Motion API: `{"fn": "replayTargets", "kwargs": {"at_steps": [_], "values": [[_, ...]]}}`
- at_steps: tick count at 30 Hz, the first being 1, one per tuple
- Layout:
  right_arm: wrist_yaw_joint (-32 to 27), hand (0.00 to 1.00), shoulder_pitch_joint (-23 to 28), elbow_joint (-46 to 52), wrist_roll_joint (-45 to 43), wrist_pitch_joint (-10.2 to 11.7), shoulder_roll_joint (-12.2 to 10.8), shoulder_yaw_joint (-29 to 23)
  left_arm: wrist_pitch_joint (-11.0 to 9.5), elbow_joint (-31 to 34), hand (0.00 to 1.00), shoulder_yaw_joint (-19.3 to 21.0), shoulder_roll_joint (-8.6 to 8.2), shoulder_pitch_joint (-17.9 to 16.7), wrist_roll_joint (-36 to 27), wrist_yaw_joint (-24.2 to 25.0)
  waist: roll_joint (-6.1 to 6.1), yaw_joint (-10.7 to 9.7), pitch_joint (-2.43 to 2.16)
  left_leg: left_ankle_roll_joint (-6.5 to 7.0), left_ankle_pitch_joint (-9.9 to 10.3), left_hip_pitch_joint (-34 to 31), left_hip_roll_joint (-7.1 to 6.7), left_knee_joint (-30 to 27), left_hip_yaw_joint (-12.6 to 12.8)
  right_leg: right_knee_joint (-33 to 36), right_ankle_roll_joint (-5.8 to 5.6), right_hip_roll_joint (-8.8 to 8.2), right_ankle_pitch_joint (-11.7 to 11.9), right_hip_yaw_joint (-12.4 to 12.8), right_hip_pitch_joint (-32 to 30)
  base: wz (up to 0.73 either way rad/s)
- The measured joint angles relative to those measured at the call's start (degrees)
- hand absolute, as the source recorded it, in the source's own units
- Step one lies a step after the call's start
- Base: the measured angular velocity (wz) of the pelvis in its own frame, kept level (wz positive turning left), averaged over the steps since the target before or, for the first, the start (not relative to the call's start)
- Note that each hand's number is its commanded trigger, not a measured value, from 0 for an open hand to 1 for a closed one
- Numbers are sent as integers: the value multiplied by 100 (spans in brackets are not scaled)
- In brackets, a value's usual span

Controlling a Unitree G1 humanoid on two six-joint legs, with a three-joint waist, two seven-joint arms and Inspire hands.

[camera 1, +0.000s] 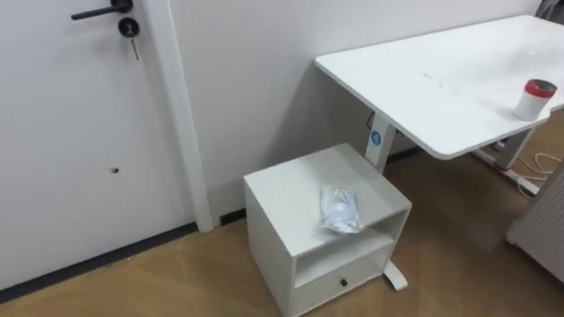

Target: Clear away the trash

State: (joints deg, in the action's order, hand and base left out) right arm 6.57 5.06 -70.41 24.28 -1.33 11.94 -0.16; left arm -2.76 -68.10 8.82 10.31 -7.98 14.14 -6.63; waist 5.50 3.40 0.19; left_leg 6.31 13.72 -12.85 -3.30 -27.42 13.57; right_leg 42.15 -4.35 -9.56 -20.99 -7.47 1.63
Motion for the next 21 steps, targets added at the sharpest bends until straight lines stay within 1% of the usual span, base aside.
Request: {"fn": "replayTargets", "kwargs": {"at_steps": [1, 2, 3, 4, 5, 6, 7, 8, 9, 10, 11, 12, 13, 14, 15, 16, 17, 18, 19, 20, 21], "values": [[-15, 100, -2, 18, -13, 11, 1, -6, -8, 3, 0, -11, 6, 16, 3, -47, -8, -12, 5, 11, 47, 90, -18, 8, -17, 311, 23, -63, 166, -117, -97, 9], [-17, 100, 8, 89, -23, 42, 1, -5, -11, 44, 0, -14, 10, 25, 3, -116, -52, -7, 15, 26, 143, 285, -20, 16, -87, 764, 50, -138, 599, -229, -209, 18], [-18, 100, 64, 110, 10, 96, -1, 5, -15, 126, 0, -72, 21, 47, 8, -207, -165, -36, -1, 29, 208, 476, 3, 104, -220, 1083, 122, -152, 943, -327, -298, 18], [-17, 100, 51, 131, 26, 111, -1, 7, -18, 184, 0, -85, 22, 70, -2, -248, -137, -20, 11, 40, 242, 525, 26, 152, -278, 1171, 132, -156, 904, -357, -406, 12], [4, 100, -6, 174, 55, 148, -8, 21, -46, 336, 0, -75, 23, 109, -9, -327, -215, 17, 0, 11, 246, 583, 102, 243, -321, 1235, 164, -109, 707, -410, -757, 11], [35, 100, -43, 172, 126, 211, -20, 87, -133, 494, 0, -101, 24, 122, -71, -382, -257, -8, 12, -10, 227, 640, 196, 325, -353, 957, 190, -14, 528, -444, -1012, 14], [37, 100, -43, 174, 157, 265, -26, 121, -185, 564, 0, -133, 24, 129, -113, -409, -274, -11, 11, -15, 227, 668, 233, 375, -378, 703, 199, 29, 477, -443, -1105, 23], [38, 100, -54, 182, 195, 322, -47, 130, -268, 679, 0, -151, 10, 158, -116, -442, -299, -1, 7, -43, 222, 758, 282, 506, -443, -3, 197, 94, 446, -444, -1205, 24], [42, 100, -65, 174, 188, 348, -55, 138, -274, 792, 0, -235, 0, 193, -129, -486, -304, -12, 10, -72, 207, 865, 285, 668, -508, -949, 189, 164, 478, -383, -1200, 24], [49, 100, -68, 165, 183, 371, -58, 145, -284, 808, 0, -286, -13, 219, -142, -513, -310, -18, 10, -91, 208, 917, 282, 725, -547, -1448, 208, 198, 553, -354, -1163, 33], [48, 100, -66, 165, 172, 395, -73, 150, -291, 878, 0, -360, -32, 246, -156, -522, -339, -63, 7, -128, 222, 996, 275, 813, -644, -2177, 151, 243, 967, -348, -1085, 49], [57, 100, -36, 157, 159, 434, -82, 171, -300, 975, 0, -444, -42, 236, -223, -525, -342, -166, -22, -188, 227, 1110, 276, 921, -756, -2467, 124, 337, 1417, -340, -950, 48], [51, 100, -28, 141, 137, 459, -83, 172, -304, 1031, 0, -475, -49, 225, -229, -526, -356, -173, -47, -236, 200, 1188, 293, 995, -763, -2549, 127, 382, 1445, -350, -910, 23], [55, 100, -63, 114, 58, 523, -81, 177, -352, 1148, 0, -480, -56, 193, -228, -528, -400, -141, -48, -288, 169, 1285, 340, 1165, -748, -2688, 160, 465, 1470, -353, -794, -7], [75, 100, -81, 115, -20, 580, -84, 201, -395, 1180, 0, -475, -52, 188, -225, -547, -430, -147, -29, -374, 116, 1388, 361, 1290, -751, -2809, 170, 511, 1476, -350, -696, -12], [78, 100, -85, 112, -35, 590, -84, 236, -402, 1188, 0, -475, -53, 181, -223, -565, -435, -158, -23, -413, 92, 1443, 366, 1328, -752, -2870, 174, 526, 1478, -343, -624, -6], [80, 100, -65, 107, -43, 595, -83, 298, -418, 1230, 0, -474, -55, 147, -220, -584, -430, -174, -15, -460, 63, 1504, 379, 1319, -741, -2977, 178, 528, 1480, -256, -469, 0], [111, 100, -51, 110, -77, 620, -83, 341, -444, 1356, 0, -474, -55, 67, -216, -631, -392, -210, -6, -465, 60, 1556, 412, 1249, -721, -3089, 177, 543, 1480, -111, -315, 0], [138, 100, -42, 112, -88, 639, -83, 342, -470, 1408, 0, -472, -55, 51, -217, -653, -414, -222, -23, -466, 59, 1606, 430, 1271, -727, -3131, 177, 576, 1480, -92, -262, 0], [211, 100, -42, 106, -85, 650, -82, 342, -517, 1483, 0, -451, -54, 56, -218, -698, -408, -227, -16, -466, 59, 1739, 467, 1426, -740, -3161, 176, 662, 1479, -124, -213, -7], [251, 100, -39, 104, -86, 654, -82, 342, -591, 1530, 0, -448, -45, 89, -219, -767, -415, -223, -16, -475, 54, 1853, 477, 1582, -743, -3162, 177, 709, 1478, -139, -212, -11]]}}
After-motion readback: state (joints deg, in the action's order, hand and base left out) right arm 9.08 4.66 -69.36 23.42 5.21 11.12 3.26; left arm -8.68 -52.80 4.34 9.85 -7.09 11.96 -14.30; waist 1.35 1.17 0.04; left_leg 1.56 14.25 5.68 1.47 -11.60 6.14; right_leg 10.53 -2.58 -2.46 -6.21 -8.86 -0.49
